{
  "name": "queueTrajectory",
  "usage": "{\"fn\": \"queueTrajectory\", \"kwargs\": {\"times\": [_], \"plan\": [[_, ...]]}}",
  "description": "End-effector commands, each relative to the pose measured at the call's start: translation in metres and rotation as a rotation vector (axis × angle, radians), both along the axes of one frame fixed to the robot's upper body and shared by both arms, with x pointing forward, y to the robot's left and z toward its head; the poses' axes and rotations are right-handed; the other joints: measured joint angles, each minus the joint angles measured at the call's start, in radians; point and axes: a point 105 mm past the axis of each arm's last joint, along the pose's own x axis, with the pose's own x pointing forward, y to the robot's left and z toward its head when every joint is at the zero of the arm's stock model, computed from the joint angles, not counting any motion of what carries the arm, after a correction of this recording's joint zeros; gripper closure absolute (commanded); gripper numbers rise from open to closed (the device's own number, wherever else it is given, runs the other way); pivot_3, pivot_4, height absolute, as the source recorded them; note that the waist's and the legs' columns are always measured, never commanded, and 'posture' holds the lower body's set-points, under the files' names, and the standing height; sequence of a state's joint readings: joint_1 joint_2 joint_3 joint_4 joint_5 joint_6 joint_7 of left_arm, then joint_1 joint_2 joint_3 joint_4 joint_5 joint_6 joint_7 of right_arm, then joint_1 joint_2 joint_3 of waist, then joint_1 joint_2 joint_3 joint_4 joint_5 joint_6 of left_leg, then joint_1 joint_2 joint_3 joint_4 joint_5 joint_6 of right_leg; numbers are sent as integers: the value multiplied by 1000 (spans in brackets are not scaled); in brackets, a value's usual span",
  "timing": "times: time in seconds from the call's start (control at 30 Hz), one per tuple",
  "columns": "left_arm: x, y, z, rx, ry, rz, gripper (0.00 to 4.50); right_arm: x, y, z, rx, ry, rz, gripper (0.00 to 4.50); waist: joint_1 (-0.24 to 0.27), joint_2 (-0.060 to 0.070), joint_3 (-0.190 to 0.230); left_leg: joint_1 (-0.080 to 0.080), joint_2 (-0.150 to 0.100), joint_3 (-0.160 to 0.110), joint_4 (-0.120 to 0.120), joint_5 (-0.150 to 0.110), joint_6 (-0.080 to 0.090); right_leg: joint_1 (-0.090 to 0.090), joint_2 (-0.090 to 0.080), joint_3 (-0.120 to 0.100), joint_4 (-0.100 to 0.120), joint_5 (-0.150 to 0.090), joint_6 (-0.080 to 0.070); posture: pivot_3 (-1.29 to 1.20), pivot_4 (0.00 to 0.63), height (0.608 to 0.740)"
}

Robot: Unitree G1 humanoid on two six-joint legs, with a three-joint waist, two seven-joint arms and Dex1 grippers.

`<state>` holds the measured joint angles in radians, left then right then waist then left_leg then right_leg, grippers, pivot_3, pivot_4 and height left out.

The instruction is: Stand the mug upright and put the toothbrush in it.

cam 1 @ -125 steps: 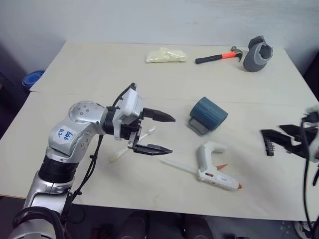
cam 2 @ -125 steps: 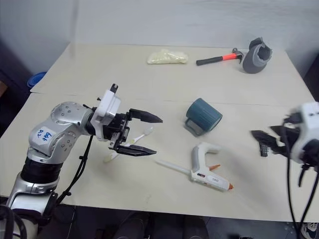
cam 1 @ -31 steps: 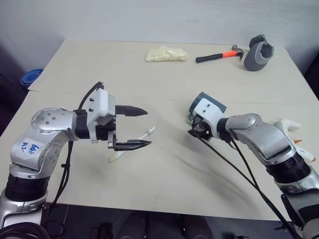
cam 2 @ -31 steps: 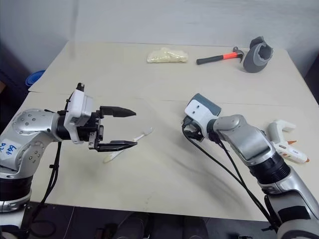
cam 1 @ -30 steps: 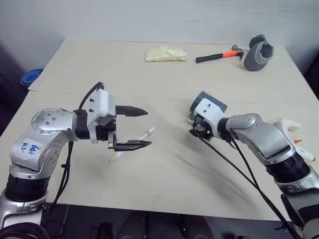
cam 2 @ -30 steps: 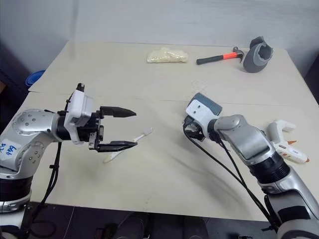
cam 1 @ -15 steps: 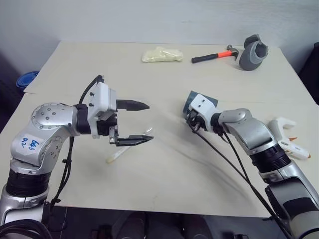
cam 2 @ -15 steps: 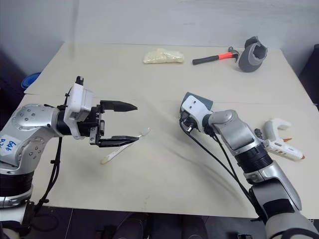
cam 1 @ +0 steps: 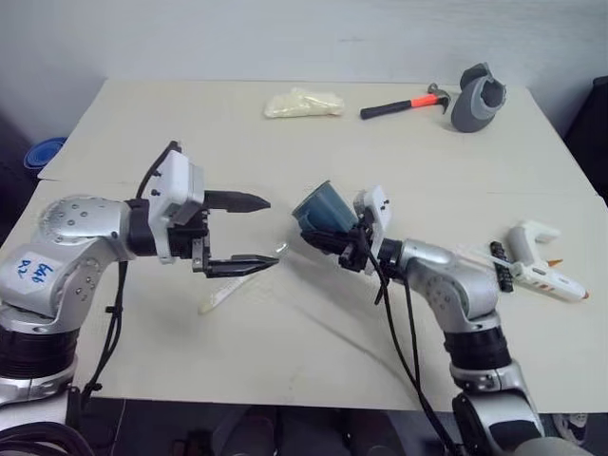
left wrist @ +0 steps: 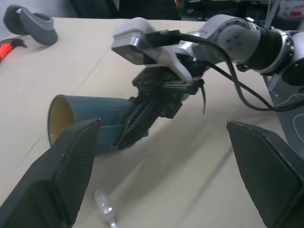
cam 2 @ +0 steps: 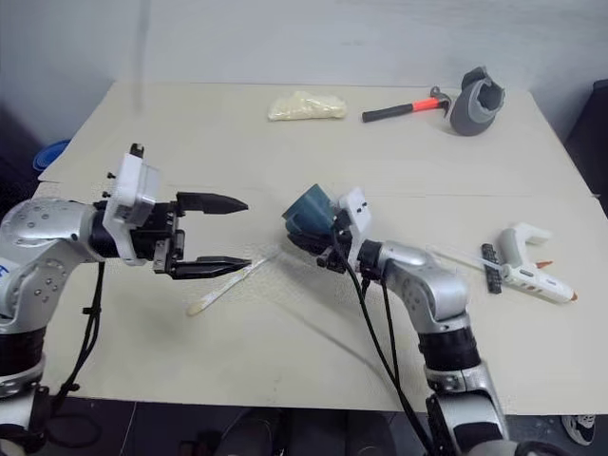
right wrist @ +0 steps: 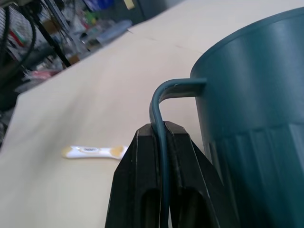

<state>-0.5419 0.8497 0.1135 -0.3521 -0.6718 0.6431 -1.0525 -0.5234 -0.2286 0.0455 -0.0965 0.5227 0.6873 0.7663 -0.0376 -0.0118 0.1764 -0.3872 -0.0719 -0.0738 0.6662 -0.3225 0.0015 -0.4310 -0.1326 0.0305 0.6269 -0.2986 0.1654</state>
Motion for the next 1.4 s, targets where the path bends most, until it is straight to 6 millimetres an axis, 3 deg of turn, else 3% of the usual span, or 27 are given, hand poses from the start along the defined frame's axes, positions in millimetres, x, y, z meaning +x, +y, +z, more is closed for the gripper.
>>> {"fn": "queueTrajectory", "kwargs": {"times": [0.03,0.23,0.37,0.6,0.83,0.97,1.1,1.2,1.4], "plan": [[-8,-1,12,10,-38,-28,0,1,-13,2,123,-46,-39,4495,4,0,0,0,0,0,0,0,0,0,0,0,0,0,0,0,150,740],[-8,1,14,34,-21,-36,0,-14,-26,-31,167,54,-28,4495,11,0,0,1,0,-1,1,0,0,2,0,0,0,0,0,0,150,740],[-7,-1,13,44,-12,-52,0,-32,-35,-41,153,77,-20,3336,12,0,0,1,0,-1,0,0,0,2,0,-1,0,0,0,0,150,740],[-6,-9,7,50,0,-98,0,-42,-50,-38,-19,-13,-117,1015,10,0,0,2,1,1,0,0,0,1,2,1,1,0,0,0,150,740],[0,-2,-9,77,58,-64,0,-72,-66,-19,-246,-117,-108,1015,15,0,0,1,0,0,0,0,0,2,0,1,-1,0,0,0,150,740],[23,20,-37,243,126,182,0,-87,-80,-7,-352,-155,-75,1015,14,0,0,1,0,1,0,0,0,2,1,1,0,0,0,0,150,740],[41,42,-69,407,204,483,0,-113,-98,22,-430,-163,42,1015,21,-1,0,1,-1,1,0,-1,2,2,0,1,-1,0,0,0,150,740],[35,23,-87,383,300,475,0,-124,-103,48,-453,-227,79,1015,35,-1,1,1,0,2,0,-1,2,3,1,1,-1,0,0,0,150,740],[43,2,-109,400,369,543,0,-121,-109,82,-470,-320,54,1015,51,-3,1,1,0,1,3,-1,3,3,0,1,-1,0,1,0,150,740]]}}
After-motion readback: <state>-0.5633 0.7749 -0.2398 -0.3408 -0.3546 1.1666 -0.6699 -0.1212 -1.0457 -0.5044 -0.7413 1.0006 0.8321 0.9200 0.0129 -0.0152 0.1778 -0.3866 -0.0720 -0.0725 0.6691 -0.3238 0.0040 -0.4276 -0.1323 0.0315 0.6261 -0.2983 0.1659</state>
